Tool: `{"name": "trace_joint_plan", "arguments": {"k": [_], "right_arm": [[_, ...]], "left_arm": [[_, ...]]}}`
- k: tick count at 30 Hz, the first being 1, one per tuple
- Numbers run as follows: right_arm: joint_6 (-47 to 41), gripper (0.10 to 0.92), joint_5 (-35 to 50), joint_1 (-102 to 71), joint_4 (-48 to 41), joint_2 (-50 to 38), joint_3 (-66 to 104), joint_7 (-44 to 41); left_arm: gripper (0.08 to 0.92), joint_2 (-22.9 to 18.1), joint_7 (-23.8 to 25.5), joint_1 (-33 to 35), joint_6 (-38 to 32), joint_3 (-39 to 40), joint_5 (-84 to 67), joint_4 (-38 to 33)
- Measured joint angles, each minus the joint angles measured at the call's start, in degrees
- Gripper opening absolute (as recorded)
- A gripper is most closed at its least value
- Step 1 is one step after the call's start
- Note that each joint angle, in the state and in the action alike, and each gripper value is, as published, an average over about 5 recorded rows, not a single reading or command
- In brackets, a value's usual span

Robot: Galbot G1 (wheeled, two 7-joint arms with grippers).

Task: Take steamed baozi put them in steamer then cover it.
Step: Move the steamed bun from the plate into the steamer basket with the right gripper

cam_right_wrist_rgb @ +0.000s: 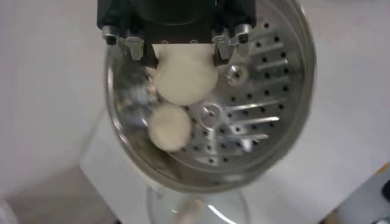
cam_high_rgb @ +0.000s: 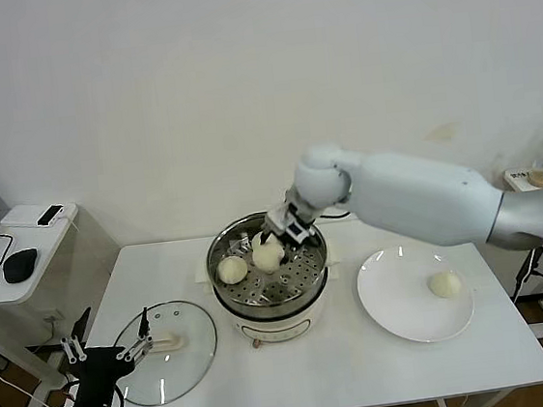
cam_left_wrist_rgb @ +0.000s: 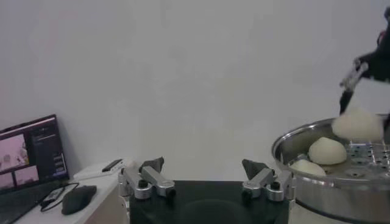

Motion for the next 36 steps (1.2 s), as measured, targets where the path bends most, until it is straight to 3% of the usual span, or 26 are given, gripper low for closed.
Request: {"name": "trace_joint_plan", "arguments": {"k": [18, 26, 36], "right_arm": [[11.79, 0.610, -10.52, -0.26, 3.59, 1.56, -4.44, -2.08], [13.61, 0.800, -11.01, 0.22, 3.54, 0.70, -3.86, -1.92], [10.09, 0.823, -9.12, 1.84, 3.18, -2.87, 0.02, -2.91]], "left_arm": [[0.823, -0.30, -0.08, 0.77, 0.44, -0.87, -0.01, -1.45], [0.823, -0.11, -0.05, 0.40, 0.44, -0.85, -0.04, -1.46], [0.823, 1.03, 0.13, -0.51, 0.48, -0.95, -0.51, -0.98]]}}
